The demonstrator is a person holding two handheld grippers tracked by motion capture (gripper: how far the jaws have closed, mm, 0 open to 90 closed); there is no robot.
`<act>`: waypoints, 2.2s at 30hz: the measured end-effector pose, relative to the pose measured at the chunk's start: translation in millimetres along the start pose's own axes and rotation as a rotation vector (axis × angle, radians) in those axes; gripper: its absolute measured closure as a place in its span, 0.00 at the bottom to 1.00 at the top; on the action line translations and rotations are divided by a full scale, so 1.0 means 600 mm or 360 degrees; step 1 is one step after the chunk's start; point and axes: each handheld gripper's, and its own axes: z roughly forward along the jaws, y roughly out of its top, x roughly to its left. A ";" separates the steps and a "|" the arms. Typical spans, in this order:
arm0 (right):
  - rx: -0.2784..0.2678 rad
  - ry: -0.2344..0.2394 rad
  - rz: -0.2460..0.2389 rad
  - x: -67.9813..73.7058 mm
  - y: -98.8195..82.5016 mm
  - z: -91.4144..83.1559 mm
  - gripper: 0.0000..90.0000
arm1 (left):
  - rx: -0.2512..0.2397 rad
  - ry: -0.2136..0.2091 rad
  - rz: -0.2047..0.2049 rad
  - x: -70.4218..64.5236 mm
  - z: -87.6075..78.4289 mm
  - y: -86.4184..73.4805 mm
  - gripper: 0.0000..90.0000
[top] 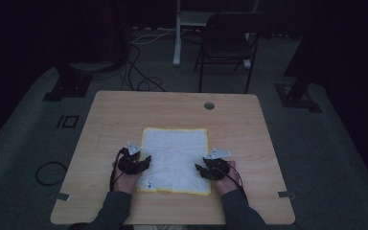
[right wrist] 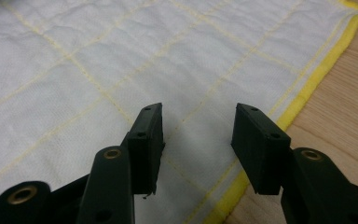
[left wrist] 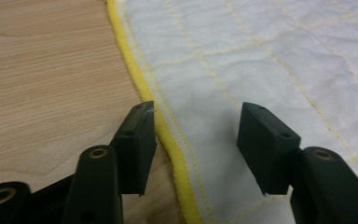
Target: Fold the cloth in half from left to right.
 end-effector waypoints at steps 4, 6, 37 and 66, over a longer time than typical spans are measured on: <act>0.0002 -0.0003 -0.0001 0.000 0.000 0.000 0.59 | -0.0007 -0.0033 -0.0014 -0.002 0.002 0.001 0.47; 0.0003 -0.0004 0.0001 0.001 0.000 0.000 0.59 | -0.0012 -0.0083 -0.0046 -0.001 0.002 0.002 0.47; 0.0023 0.0044 -0.0002 0.013 0.003 -0.003 0.57 | 0.0050 -0.0138 -0.0152 0.031 -0.027 -0.015 0.97; 0.0040 0.0016 0.0003 0.008 -0.001 -0.013 0.57 | -0.0123 -0.0404 -0.0083 0.000 -0.056 0.035 0.97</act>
